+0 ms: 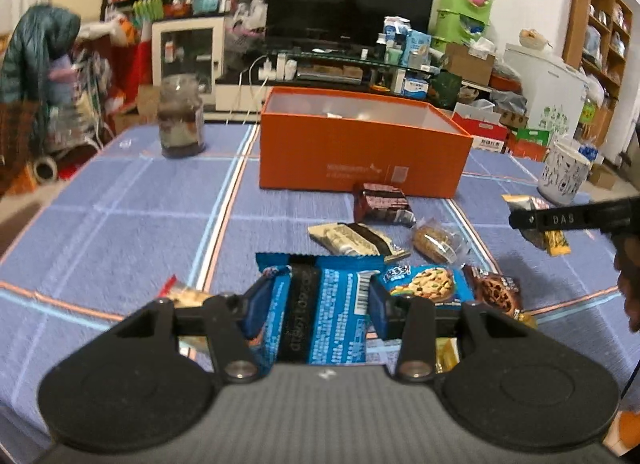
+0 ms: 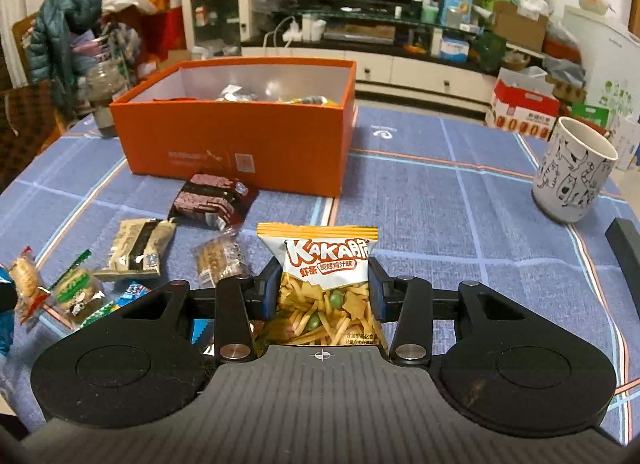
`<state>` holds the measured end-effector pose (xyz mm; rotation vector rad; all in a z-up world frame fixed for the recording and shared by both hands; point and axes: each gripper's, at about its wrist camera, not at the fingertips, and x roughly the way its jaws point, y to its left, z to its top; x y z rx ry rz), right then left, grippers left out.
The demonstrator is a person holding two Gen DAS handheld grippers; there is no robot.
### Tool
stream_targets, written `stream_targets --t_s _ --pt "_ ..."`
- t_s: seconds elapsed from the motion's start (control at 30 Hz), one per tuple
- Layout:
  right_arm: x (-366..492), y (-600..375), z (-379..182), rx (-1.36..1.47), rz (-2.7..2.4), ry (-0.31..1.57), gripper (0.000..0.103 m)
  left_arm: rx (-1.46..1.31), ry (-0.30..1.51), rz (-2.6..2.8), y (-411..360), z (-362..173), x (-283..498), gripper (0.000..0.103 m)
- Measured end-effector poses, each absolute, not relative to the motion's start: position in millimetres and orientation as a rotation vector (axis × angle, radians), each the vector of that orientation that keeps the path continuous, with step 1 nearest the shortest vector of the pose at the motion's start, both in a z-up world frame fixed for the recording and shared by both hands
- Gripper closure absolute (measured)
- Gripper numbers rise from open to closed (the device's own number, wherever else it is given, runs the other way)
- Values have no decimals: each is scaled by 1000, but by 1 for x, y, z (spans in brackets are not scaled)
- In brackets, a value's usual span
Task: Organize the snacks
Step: 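Carry both packets over the orange box and open both tools to drop them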
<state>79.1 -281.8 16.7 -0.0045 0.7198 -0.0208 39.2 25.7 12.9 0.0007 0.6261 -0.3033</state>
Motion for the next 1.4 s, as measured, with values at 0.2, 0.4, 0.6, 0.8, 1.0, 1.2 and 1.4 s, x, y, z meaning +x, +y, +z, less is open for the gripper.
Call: stream_targets --t_s 0.2,0.4,0.6,0.8,1.0,1.2,1.4 --pt "79 -284 22 0 -14 692 74 -35 654 -329 23 14 45 60" --pt "103 -298 44 113 32 657 75 -75 616 -352 21 48 91 60" --pt "185 -290 89 141 64 588 75 -76 516 -303 -2 105 202 60" --pt "274 -264 110 106 76 626 64 -97 549 -263 -23 113 304 20" --pt "226 -257 111 43 85 540 32 -110 465 -284 25 107 228 1" --pt "181 -275 78 60 28 534 32 -107 462 -195 61 85 212 1" --pt "260 -261 88 2 44 777 40 39 475 -262 10 88 282 1"
